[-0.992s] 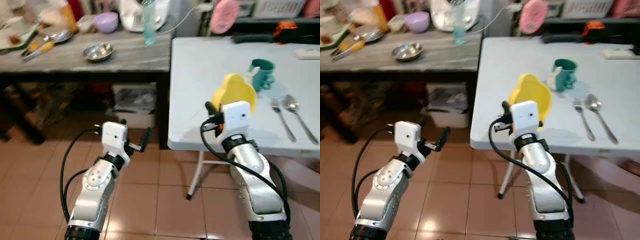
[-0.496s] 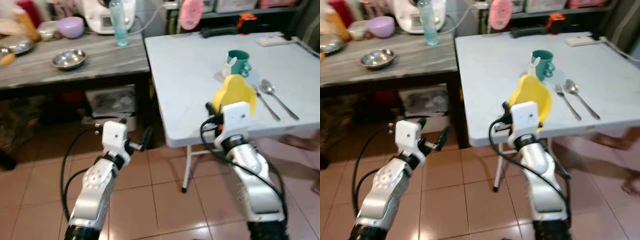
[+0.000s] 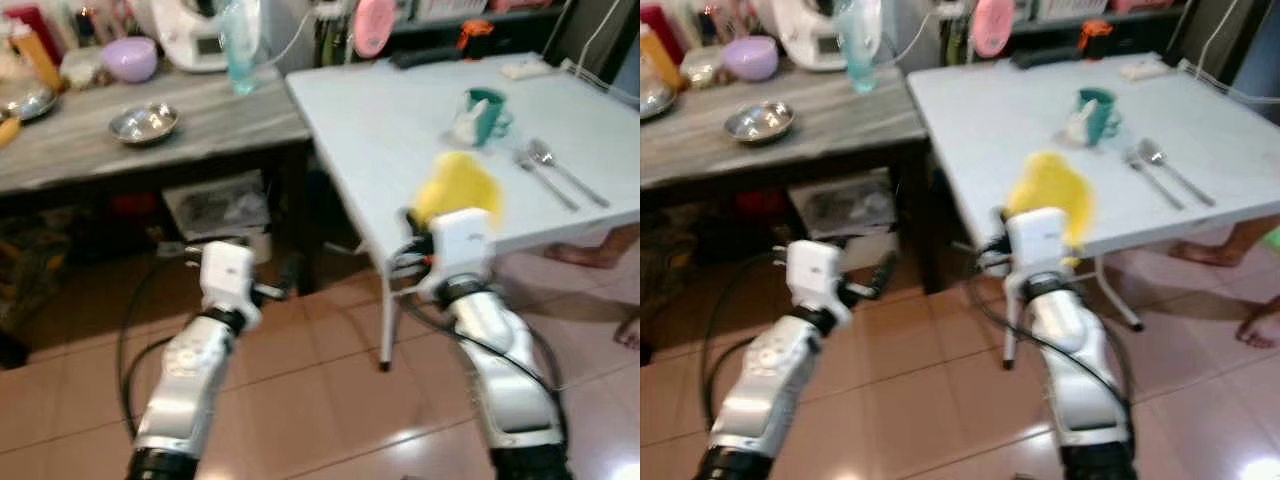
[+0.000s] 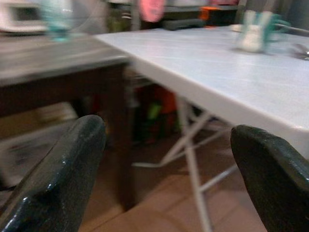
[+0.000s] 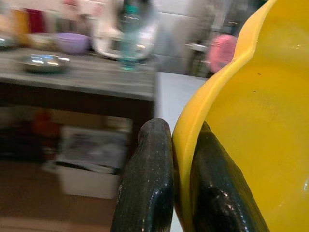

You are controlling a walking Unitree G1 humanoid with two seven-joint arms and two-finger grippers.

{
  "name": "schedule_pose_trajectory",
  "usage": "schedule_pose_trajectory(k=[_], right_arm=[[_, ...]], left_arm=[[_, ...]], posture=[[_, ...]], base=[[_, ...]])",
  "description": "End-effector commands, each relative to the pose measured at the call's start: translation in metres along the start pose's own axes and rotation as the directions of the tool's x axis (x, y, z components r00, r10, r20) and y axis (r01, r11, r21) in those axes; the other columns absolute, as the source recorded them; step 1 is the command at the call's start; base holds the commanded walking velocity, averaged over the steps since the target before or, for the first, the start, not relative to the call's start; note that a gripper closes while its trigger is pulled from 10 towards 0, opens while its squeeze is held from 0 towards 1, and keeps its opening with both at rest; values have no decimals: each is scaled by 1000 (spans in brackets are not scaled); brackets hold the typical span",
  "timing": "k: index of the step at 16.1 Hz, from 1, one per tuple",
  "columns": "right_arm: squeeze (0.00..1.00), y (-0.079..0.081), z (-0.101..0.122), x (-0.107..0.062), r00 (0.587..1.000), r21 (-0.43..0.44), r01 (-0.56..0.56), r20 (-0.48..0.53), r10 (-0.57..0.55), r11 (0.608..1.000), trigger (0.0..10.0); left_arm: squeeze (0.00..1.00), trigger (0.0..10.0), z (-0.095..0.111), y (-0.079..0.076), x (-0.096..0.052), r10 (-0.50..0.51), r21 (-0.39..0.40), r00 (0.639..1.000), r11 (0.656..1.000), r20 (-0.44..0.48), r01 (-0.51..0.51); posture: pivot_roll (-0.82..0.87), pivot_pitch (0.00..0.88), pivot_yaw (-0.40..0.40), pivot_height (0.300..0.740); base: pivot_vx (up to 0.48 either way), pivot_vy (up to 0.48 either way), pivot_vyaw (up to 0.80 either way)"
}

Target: Setting the table

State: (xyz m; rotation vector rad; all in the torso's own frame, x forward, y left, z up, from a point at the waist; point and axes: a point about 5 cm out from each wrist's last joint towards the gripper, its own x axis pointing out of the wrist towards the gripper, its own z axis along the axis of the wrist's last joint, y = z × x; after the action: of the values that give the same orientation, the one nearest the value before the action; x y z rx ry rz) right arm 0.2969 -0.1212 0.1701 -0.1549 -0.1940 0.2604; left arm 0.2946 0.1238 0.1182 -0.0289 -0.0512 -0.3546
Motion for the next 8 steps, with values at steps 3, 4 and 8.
schedule_pose_trajectory(k=[3,4,8], right_arm=[[0,-4,6,1,1000,-17,8,26,-7,1000,10000],[0,-4,5,1,1000,-18,8,25,-8,1000,10000],[0,-4,4,0,1000,-19,8,21,-7,1000,10000]], left_arm=[[0,10000,-2,-1,-1,5,3,1000,1000,-7,-5],[0,10000,-3,-1,-1,6,3,1000,1000,-9,-6],[0,10000,-4,-3,-1,4,2,1000,1000,-13,-4]], posture=[[-64,78,61,740],[-65,79,61,740],[-67,82,61,740]], base=[[0,480,800],[0,480,800],[0,480,706]])
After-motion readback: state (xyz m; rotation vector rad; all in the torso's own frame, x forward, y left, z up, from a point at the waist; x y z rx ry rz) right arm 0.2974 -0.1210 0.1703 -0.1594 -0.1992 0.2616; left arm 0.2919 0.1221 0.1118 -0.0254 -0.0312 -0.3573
